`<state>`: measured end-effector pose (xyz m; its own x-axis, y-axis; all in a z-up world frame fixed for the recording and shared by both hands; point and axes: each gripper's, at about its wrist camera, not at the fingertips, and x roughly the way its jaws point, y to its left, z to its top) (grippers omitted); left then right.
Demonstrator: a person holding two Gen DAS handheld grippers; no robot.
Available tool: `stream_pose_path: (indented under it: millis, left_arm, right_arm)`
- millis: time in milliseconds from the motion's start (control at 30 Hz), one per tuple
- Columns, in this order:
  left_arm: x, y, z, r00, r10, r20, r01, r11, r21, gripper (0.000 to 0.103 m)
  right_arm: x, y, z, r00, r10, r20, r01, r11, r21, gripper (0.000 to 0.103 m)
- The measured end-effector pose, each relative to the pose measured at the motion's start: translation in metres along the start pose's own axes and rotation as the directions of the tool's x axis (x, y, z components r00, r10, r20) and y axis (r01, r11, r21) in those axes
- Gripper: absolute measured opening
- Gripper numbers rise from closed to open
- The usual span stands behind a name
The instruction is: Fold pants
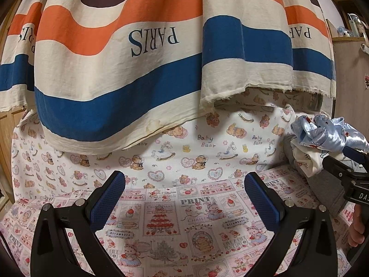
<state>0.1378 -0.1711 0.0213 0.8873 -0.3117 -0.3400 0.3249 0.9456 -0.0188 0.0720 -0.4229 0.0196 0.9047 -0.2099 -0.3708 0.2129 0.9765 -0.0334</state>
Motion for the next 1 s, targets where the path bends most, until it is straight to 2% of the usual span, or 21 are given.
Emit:
stream_pose_path:
  millis: [1000]
  left_arm:
    - [0.0,-0.0001,0.0,1.0,0.0,-0.001,0.0,1.0,0.0,0.102]
  right_arm:
    - [-0.0008,0.0035,-0.0001,1.0,0.009,-0.005,-0.009,1.0,-0.005,0.102]
